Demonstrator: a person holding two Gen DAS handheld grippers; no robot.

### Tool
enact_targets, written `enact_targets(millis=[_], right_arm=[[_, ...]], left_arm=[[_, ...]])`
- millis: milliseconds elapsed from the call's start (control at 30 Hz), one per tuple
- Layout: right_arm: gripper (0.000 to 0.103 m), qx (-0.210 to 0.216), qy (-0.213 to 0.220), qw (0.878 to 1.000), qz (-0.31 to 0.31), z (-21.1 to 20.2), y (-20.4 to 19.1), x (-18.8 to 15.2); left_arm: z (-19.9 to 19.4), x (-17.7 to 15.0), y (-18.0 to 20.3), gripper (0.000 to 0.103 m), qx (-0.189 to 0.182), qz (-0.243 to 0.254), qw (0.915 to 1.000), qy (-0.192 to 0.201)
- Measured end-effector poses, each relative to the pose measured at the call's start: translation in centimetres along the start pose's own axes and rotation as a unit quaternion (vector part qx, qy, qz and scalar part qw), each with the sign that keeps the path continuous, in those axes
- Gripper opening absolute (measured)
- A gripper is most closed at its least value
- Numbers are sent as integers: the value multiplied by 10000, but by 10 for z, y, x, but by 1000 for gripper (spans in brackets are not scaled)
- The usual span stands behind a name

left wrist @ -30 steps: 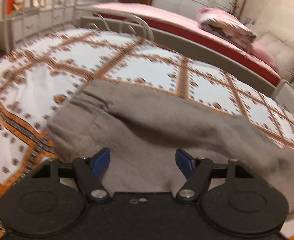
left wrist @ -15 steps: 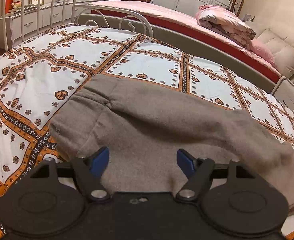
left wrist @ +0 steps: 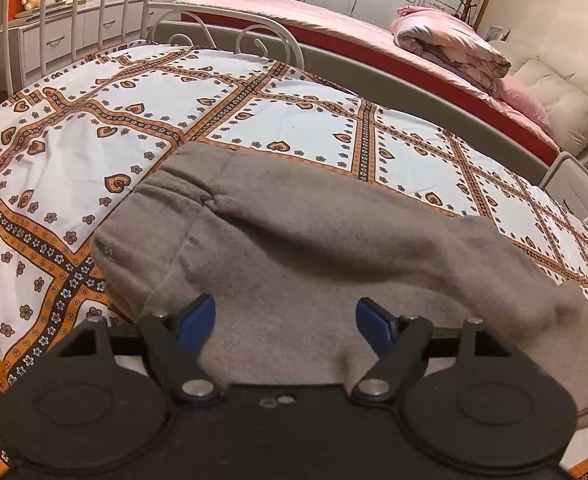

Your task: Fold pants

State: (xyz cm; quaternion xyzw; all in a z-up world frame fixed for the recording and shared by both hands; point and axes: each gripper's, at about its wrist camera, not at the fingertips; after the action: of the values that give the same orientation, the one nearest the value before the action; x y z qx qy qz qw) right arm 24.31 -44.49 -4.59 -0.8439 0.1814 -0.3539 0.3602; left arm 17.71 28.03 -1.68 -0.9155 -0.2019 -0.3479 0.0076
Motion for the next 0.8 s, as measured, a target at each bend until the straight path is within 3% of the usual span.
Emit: enact_targets(millis=[67,100,233,467,567,733,767,800], right_arm=[[30,123,349,9991,207,-13,9,8],[33,121,435,9987,247,-17,12,13],[35,142,645,9962,570,-14,28,32],[39,626,892,9837,1429,-6,54,60],[39,809,988,9750,1818,-6,67,66],[39,698,596,9800,1764,12,68,73],[36,702,557,9808,1730,14,68,74],[26,648,576,9829,1622,15,65,74]], left_arm=[[1,0,2,71,8,40,10000,-16],[1,0,2,72,16,55,10000,-19],[3,0,6,73,55,95,9999,-36],[3,-1,8,73,61,176,9998,-42],[3,-2,7,73,43,186,9998,-36],[0,3,3,71,86,0,9999,107],[1,3,3,71,83,-20,9999,86],[3,3,4,72,92,15,9999,52]])
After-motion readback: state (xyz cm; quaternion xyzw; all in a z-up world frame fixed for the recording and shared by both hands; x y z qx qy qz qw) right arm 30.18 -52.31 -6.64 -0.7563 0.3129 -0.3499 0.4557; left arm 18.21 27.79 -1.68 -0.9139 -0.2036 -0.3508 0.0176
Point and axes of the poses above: each gripper's, at about its wrist camera, not at the fingertips, and z roughly the way its jaws point, y to its right, x to its top, and after that the axes turned 7 degrees about x, right-handed
